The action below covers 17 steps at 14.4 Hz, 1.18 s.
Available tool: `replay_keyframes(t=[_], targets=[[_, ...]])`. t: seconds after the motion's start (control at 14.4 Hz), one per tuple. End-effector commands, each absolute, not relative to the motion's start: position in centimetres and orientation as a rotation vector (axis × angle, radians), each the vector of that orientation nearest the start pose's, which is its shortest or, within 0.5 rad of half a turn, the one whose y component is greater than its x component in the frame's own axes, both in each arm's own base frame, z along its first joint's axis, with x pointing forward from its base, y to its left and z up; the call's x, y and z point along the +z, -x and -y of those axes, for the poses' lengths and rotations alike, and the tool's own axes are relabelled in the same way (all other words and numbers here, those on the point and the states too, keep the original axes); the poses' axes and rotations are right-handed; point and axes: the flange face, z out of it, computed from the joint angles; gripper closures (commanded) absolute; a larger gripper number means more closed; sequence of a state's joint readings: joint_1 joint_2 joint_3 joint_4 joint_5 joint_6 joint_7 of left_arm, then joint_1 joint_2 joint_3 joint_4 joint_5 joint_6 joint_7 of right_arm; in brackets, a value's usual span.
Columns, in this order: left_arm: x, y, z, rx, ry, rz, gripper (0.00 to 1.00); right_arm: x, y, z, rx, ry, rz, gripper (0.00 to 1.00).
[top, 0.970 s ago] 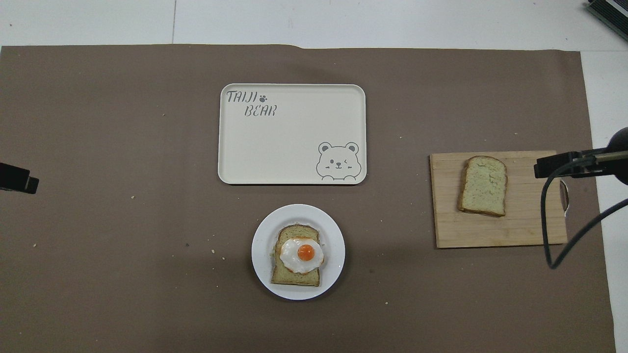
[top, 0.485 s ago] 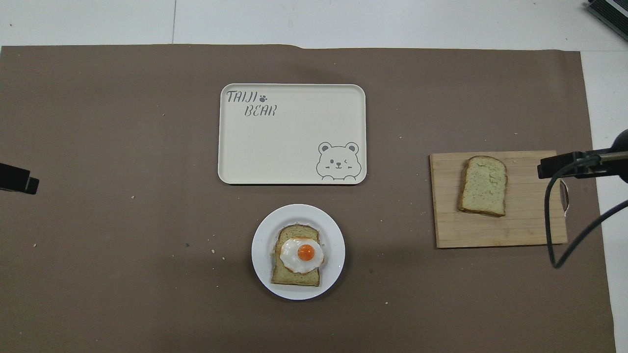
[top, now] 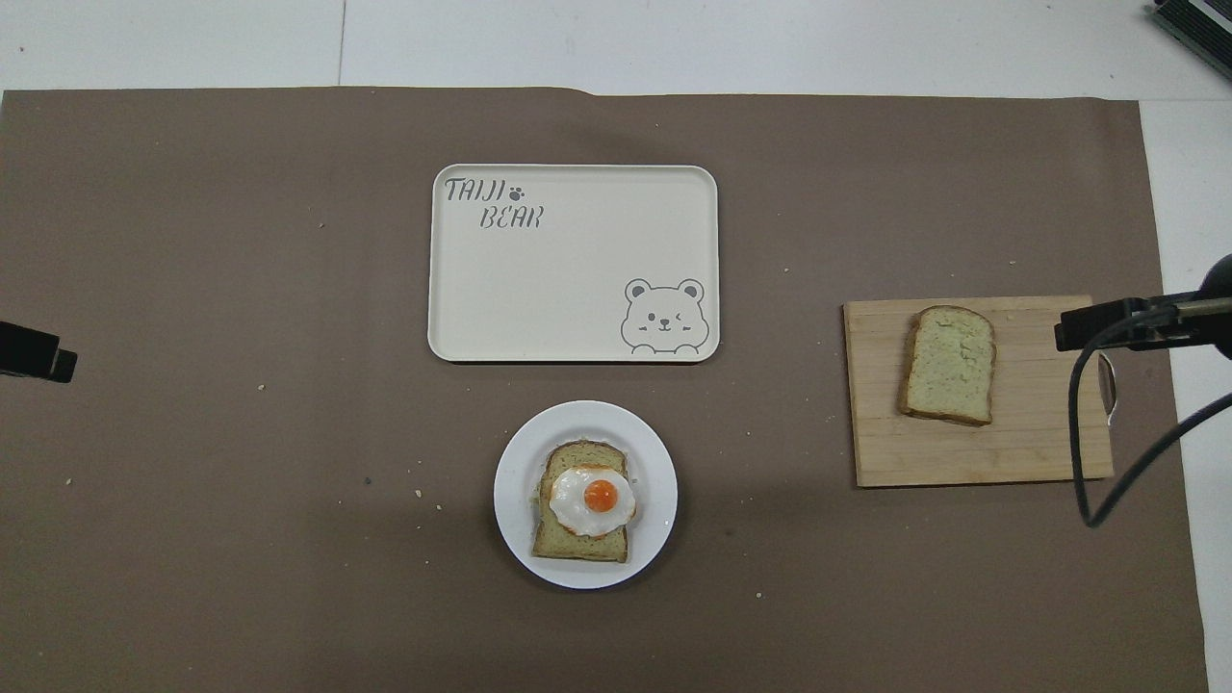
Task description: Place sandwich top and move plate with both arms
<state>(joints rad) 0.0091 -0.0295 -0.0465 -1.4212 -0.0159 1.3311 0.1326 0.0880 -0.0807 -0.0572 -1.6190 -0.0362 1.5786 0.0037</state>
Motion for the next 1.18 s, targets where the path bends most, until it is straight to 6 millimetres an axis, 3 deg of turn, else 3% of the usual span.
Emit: replay_keyframes(t=[0.0, 0.42, 1.04, 1.11], targets=[[68.8, -50.8, 2.2, 0.108, 3.136, -0.287, 0.0, 64.8, -52.7, -0.7, -0.048, 3.165, 0.079, 0.0], [68.7, -50.8, 2.2, 0.113, 3.135, -0.287, 0.0, 64.7, -52.8, 0.8, -0.07, 3.151, 0.031, 0.0], [68.7, -50.8, 2.4, 0.113, 3.136, -0.29, 0.0, 63.7, -53.5, 7.6, -0.158, 3.162, 0.045, 0.0], [68.7, -50.8, 2.4, 0.113, 3.134, -0.289, 0.0, 62.5, -53.5, 8.5, -0.125, 3.162, 0.019, 0.0]])
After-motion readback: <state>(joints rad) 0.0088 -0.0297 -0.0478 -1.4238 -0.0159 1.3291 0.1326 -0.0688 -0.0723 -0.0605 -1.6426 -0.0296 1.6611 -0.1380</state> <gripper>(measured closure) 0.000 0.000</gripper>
